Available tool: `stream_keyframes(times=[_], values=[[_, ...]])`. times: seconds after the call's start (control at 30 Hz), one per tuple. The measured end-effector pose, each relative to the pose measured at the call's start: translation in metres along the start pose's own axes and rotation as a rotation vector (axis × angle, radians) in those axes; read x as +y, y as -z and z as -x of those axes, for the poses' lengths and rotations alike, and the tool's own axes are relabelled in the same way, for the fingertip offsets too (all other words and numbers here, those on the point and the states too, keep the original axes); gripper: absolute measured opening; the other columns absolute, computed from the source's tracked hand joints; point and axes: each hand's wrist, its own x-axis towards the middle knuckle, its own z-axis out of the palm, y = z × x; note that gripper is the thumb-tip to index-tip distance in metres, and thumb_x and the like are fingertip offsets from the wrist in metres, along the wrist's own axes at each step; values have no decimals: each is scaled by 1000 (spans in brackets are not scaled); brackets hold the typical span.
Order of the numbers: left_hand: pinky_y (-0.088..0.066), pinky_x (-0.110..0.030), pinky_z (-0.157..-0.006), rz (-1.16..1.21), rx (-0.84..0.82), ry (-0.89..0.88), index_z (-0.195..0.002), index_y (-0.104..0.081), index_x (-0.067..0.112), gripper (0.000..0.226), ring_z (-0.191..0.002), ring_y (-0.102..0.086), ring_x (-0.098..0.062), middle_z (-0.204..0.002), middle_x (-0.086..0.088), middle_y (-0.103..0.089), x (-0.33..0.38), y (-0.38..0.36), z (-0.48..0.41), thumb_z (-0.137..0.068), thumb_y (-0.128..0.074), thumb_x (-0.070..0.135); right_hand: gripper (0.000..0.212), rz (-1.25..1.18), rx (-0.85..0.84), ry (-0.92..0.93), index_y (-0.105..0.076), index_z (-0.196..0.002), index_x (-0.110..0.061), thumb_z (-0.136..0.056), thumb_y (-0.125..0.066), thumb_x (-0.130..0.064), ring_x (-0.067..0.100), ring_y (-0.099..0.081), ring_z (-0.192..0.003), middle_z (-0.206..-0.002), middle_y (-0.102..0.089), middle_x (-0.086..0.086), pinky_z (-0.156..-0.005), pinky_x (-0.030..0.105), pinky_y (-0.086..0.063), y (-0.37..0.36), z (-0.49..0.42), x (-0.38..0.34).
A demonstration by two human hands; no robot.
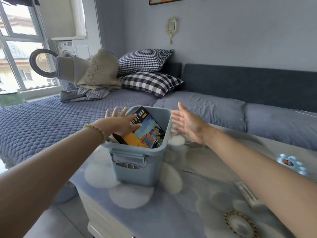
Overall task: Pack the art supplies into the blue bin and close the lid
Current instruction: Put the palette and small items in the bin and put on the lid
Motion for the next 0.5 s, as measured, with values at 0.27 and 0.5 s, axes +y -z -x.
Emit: stream_keyframes(times=[0.27,0.5], values=[[-41,-26,-88,800,479,-660,-124,-55,16,33,-108,-56,-15,-120,0,-62,183,25,47,-96,-49,34,35,164,396,-43,-54,-122,-18,-99,-36,-38,19,-50,-123,-139,-50,5,-104,36,-39,176,123,29],[-19,-30,-114,374,-174,-719,-152,-13,13,96,-143,-22,-24,-158,-7,-19,297,-99,42,-82,-59,60,36,544,635,-373,-55,-122,-9,-89,-64,-19,20,-53,-112,-111,-61,1,-74,11,-38,250,232,95]])
